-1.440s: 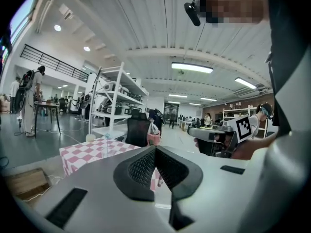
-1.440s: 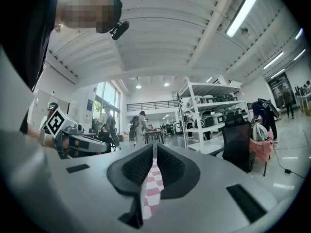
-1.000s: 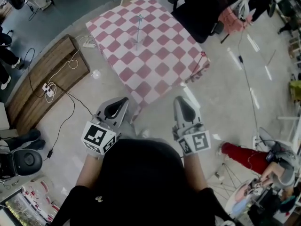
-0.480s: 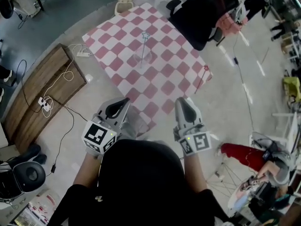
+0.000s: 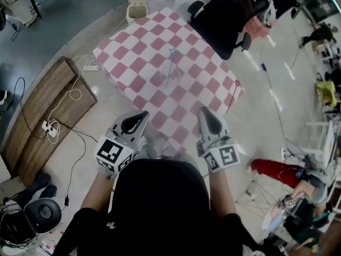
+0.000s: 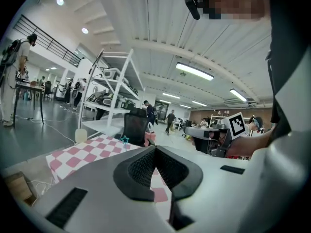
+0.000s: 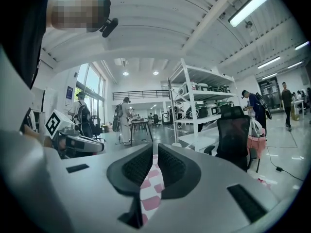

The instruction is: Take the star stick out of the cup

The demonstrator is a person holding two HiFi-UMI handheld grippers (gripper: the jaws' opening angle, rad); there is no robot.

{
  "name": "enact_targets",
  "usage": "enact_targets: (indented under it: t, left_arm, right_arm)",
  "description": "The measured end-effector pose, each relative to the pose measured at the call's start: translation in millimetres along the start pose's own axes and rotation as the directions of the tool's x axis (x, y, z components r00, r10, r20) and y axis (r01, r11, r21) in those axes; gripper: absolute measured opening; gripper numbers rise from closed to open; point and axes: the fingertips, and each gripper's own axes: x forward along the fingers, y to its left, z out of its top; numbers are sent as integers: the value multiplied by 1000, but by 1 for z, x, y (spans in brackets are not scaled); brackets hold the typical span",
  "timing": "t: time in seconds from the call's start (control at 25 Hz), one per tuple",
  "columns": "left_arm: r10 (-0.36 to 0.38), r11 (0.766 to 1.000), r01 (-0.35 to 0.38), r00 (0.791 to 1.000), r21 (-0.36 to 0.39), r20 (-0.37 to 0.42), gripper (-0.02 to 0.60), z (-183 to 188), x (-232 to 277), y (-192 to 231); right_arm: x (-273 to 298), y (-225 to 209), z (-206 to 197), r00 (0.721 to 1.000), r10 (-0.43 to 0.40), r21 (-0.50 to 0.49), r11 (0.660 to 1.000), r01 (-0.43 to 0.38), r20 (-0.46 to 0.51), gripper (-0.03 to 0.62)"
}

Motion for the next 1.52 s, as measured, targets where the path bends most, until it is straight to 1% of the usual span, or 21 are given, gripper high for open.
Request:
enact_targets:
  t: [0.16, 0.32, 0.6, 0.8, 0.96, 1.04, 1.28, 1.52]
  left_arm:
    - [14, 1000, -14, 1000, -19, 0, 40, 0, 2, 10]
    - [42, 998, -42, 999, -38, -1, 40, -2, 8, 15]
    - [124, 990, -126, 992, -68, -34, 40, -8, 24, 14]
    - [207, 974, -210, 977, -86, -46, 38, -10, 31, 10]
    - [271, 955, -276, 961, -104, -61, 39, -13, 33, 10]
    - [305, 943, -312, 950, -119, -73, 40, -17, 34, 10]
    - [407, 894, -418, 908, -159, -99, 40, -29, 33, 14]
    - [481, 844, -498, 867, -200, -129, 40, -44, 28, 19]
  right_arm:
    - [16, -3, -2, 1000, 13, 10, 1000, -13, -19, 40]
    - [31, -14, -7, 998, 46, 15, 999, -45, -40, 40]
    - [61, -48, -21, 989, 128, 60, 991, -123, -80, 40]
    - [93, -73, -31, 977, 189, 77, 980, -182, -99, 40]
    - [123, -85, -42, 966, 223, 87, 973, -213, -132, 43]
    - [138, -90, -50, 958, 245, 102, 967, -232, -145, 57]
    - [181, -100, -76, 932, 314, 133, 947, -293, -182, 86]
    - [216, -103, -98, 908, 363, 177, 927, -330, -209, 118]
